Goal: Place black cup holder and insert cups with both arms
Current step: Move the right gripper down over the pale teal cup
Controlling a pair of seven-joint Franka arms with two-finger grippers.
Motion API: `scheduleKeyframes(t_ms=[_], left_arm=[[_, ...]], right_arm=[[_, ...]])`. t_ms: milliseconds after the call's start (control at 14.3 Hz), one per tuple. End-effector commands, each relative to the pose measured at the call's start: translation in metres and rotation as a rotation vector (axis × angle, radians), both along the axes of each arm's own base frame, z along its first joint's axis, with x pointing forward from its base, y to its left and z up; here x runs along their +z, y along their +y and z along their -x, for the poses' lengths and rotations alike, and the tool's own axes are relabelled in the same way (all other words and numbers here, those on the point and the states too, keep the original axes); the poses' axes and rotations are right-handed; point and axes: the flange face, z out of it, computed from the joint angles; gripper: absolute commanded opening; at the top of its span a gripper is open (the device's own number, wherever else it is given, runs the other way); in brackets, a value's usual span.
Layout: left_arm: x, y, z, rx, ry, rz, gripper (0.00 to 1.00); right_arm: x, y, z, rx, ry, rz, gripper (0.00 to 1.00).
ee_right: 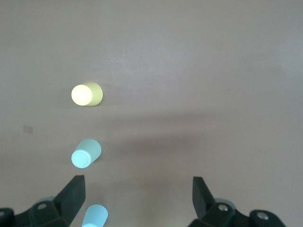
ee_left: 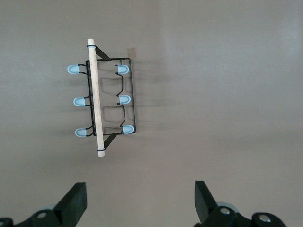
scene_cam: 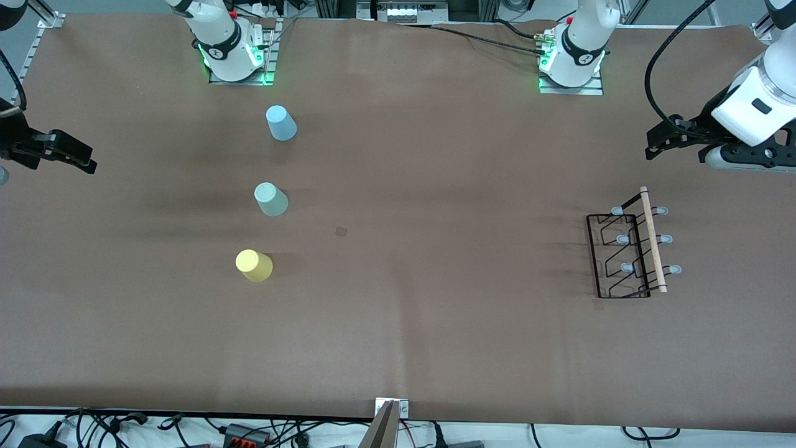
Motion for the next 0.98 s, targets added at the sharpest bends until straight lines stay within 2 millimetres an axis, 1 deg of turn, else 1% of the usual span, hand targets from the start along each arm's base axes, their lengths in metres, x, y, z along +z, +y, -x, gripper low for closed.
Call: scheduleKeyframes(t_ms=[0,210,279,419,559,629,768,838,908], left_arm=[[0.005,0.001,-0.002,-0.001,0.005,-0.017,1.0],[0.005,0.001,-0.002,-0.001,0.005,-0.017,1.0],[0.005,0.001,-0.002,-0.001,0.005,-0.017,1.0],[0.005,0.001,-0.002,-0.001,0.005,-0.017,1.0],[0.005,0.001,-0.002,-0.001,0.005,-0.017,1.0],[0.005,0.001,-0.002,-0.001,0.005,-0.017,1.0],[0.005,0.001,-0.002,-0.001,0.005,-0.017,1.0],[0.005,0.001,-0.002,-0.001,0.005,-0.017,1.0],[0.005,0.001,-0.002,-0.001,0.005,-0.017,1.0]], right_arm=[[-0.001,0.001,0.002,-0.024,0.009,-0.002,1.0],[0.002,0.003,0.001,-0.024,-0.002,-0.003,1.0],[-0.007,0.002,-0.004,-0.027,0.01,-0.004,1.0],[-0.024,0.008,-0.01,-0.011,0.047,-0.005,1.0],[-0.038,0.036,-0.014,0.031,0.073,-0.004,1.0],[-0.051,0.044,-0.019,0.06,0.095,-0.002,1.0],[-0.077,0.049,-0.026,0.067,0.144,-0.005,1.0],[-0.096,0.052,-0.028,0.072,0.184,-0.004,1.0],[-0.114,0.059,-0.028,0.072,0.206,-0.005,1.0]])
